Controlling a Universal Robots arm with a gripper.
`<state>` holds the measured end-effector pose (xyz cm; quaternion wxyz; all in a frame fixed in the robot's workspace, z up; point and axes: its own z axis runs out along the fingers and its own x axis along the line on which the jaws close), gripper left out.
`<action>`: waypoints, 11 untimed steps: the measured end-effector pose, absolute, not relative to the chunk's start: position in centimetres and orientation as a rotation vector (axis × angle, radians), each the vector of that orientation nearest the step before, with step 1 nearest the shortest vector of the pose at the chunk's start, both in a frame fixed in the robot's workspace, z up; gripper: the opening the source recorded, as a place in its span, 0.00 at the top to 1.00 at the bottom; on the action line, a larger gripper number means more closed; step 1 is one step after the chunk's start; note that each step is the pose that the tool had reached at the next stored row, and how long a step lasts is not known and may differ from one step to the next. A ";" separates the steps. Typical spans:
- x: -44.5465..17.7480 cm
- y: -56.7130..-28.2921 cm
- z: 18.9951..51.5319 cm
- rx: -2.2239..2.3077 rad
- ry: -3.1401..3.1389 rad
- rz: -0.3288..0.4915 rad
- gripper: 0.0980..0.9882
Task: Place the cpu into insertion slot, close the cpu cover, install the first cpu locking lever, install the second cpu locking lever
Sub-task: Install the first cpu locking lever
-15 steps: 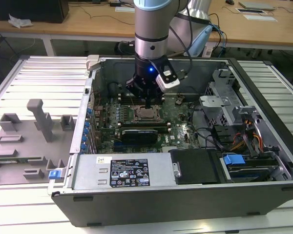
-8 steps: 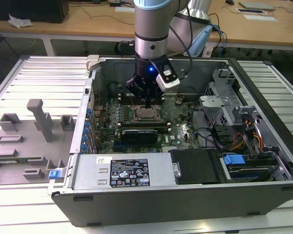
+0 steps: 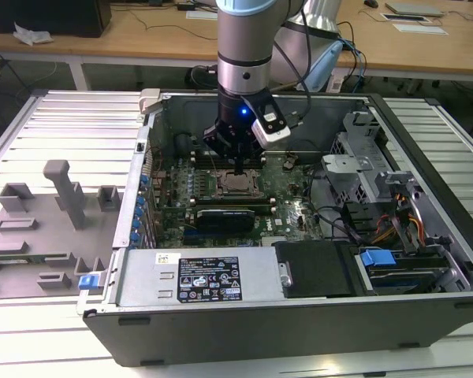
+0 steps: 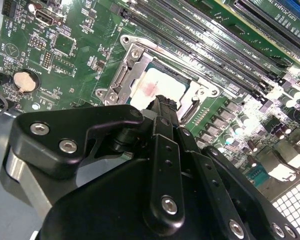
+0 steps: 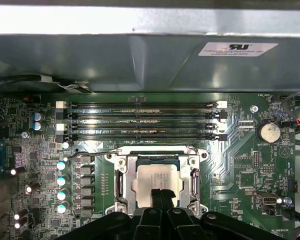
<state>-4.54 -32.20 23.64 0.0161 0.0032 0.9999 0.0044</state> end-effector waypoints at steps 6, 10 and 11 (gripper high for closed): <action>-4.5 -32.2 24.2 0.010 3.109 0.014 0.99; -4.5 -32.2 24.5 0.010 3.109 0.014 0.99; -4.6 -32.2 24.5 0.010 3.109 0.013 0.99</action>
